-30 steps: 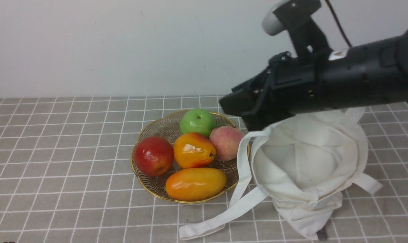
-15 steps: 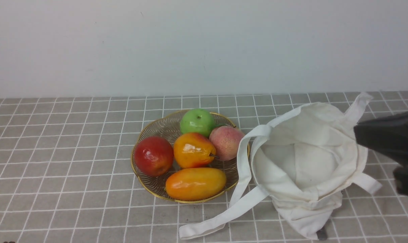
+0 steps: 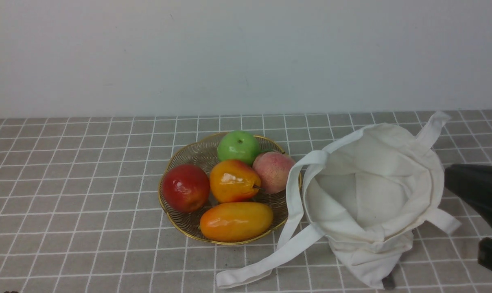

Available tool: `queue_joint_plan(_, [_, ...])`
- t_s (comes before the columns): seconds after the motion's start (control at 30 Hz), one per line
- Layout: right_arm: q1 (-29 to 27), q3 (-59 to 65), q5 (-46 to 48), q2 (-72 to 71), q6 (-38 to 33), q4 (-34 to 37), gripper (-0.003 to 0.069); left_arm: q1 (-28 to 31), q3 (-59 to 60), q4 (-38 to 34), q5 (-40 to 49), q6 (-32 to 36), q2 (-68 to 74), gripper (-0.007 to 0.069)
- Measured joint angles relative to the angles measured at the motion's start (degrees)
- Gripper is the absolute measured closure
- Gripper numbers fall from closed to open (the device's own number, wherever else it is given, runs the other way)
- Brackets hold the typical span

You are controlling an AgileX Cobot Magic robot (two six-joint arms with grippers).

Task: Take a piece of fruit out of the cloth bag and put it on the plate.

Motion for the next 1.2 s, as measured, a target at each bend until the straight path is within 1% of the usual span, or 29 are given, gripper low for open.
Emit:
queue_joint_plan(0.8, [0.0,0.1,-0.2,0.0,0.1,0.0,0.0671,0.0,0.0,0.0,0.0,0.0,0.0,0.0633])
queue_joint_plan(0.97, [0.0,1.7,0.0,-1.7,1.7,-3.9,0.0671,0.0,0.0,0.0,0.0,0.0,0.0,0.0633])
queue_joint_plan(1.13, [-0.5,11.2,-3.3,-10.8,9.1,-10.0,0.0671,0.0,0.0,0.0,0.0,0.0,0.0,0.0633])
queue_joint_plan(1.2, [-2.3,15.5,-4.0,-15.7,11.0,-11.9,0.0671,0.0,0.0,0.0,0.0,0.0,0.0,0.0633])
